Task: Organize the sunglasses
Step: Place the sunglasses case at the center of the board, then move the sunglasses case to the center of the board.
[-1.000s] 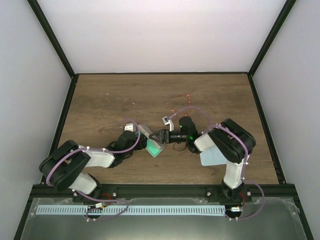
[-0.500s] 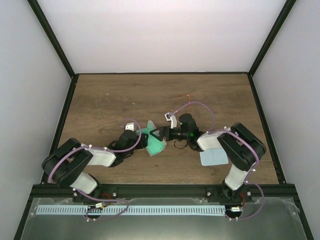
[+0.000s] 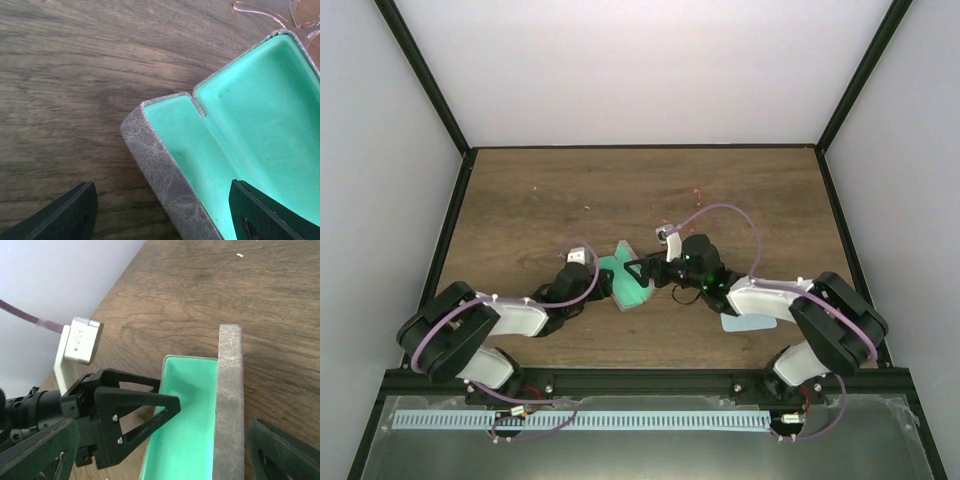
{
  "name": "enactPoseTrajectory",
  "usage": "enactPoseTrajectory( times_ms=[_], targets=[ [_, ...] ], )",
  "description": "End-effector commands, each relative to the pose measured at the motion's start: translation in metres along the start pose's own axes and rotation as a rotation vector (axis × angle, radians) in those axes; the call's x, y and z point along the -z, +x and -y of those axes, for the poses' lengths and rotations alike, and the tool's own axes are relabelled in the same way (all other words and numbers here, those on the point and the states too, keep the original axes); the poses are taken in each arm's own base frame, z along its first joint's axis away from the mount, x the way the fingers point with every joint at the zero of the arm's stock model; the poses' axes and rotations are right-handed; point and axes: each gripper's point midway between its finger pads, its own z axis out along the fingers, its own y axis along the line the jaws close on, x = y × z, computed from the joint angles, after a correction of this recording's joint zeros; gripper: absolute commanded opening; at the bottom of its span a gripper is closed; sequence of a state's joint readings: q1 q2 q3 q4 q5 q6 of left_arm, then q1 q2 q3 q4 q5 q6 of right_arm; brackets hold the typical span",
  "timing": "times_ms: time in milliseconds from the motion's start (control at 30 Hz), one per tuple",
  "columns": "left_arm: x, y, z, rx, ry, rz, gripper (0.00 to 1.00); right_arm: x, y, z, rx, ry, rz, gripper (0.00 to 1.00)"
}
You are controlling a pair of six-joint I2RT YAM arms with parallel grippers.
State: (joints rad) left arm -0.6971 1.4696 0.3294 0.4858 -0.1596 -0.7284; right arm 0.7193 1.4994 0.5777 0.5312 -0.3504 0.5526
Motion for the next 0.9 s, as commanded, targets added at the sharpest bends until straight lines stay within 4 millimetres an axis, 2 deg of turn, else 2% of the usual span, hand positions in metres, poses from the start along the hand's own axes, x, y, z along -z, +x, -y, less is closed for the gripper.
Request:
enactPoseTrajectory(
  times_ms=[0, 167, 267, 433, 600, 733, 867],
  targets=[
    [0.011, 0.024, -0.034, 0.0, -0.101, -0.053, 0.74, 0.013, -0.004, -0.011, 0.042, 0.015, 0.038, 0.93],
    [0.022, 0.018, -0.045, -0.001, -0.151, -0.019, 0.74, 0.018, 0.016, -0.032, 0.063, -0.03, 0.017, 0.93],
    [0.024, 0.022, -0.051, 0.0, -0.168, -0.023, 0.74, 0.019, 0.029, -0.041, 0.07, -0.053, -0.005, 0.92],
    [0.015, 0.031, -0.052, 0.004, -0.164, -0.052, 0.74, 0.026, 0.047, -0.062, 0.091, -0.102, -0.015, 0.88],
    [0.005, 0.033, -0.047, 0.002, -0.15, -0.067, 0.74, 0.03, 0.078, -0.09, 0.132, -0.144, -0.032, 0.85],
    [0.003, 0.033, -0.046, 0.004, -0.15, -0.068, 0.75, 0.021, 0.099, -0.089, 0.138, -0.098, -0.065, 0.8],
    [0.003, 0.032, -0.047, 0.001, -0.159, -0.062, 0.75, 0.023, 0.092, -0.074, 0.131, -0.01, -0.016, 0.8]
  ],
)
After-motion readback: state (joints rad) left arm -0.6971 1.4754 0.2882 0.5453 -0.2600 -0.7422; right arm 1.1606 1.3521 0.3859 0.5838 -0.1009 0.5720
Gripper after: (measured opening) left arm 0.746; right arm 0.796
